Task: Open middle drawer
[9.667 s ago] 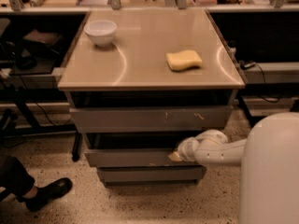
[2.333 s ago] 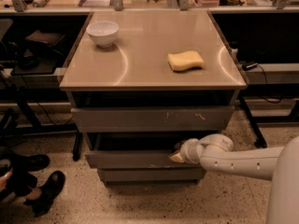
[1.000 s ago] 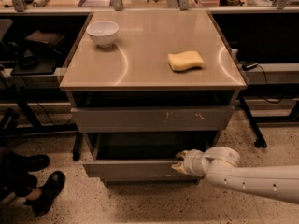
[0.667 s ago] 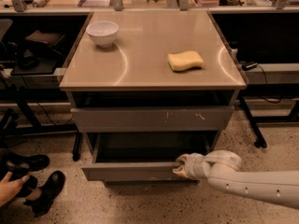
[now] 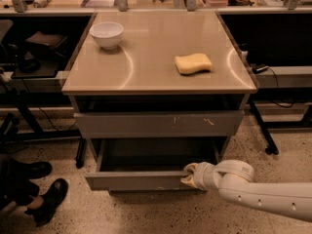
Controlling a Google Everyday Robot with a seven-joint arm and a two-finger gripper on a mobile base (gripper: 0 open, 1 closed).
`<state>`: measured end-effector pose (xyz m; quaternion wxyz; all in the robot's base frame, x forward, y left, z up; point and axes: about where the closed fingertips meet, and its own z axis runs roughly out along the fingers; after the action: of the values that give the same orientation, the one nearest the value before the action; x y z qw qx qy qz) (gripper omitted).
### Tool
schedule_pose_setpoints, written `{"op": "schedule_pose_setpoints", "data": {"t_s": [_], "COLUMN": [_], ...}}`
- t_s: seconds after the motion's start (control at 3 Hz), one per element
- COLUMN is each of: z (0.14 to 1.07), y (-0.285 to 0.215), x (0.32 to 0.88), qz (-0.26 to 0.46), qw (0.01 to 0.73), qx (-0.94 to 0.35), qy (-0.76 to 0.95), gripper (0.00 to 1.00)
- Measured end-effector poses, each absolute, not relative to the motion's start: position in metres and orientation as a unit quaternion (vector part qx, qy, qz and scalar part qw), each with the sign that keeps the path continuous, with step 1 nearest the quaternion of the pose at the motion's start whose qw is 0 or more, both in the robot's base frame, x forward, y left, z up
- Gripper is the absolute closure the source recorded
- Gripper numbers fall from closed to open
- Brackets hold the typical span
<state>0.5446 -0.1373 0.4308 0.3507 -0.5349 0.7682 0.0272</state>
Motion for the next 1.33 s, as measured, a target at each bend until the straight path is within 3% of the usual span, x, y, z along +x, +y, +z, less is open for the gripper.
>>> {"op": "schedule_pose_setpoints", "data": {"t_s": [1.33], "z": [0.432], "y": [-0.14], "x": [0.532], "qz": [0.021], "qw": [0.352], "qx": [-0.546], "qy": [0.76], "gripper": [1.0]}}
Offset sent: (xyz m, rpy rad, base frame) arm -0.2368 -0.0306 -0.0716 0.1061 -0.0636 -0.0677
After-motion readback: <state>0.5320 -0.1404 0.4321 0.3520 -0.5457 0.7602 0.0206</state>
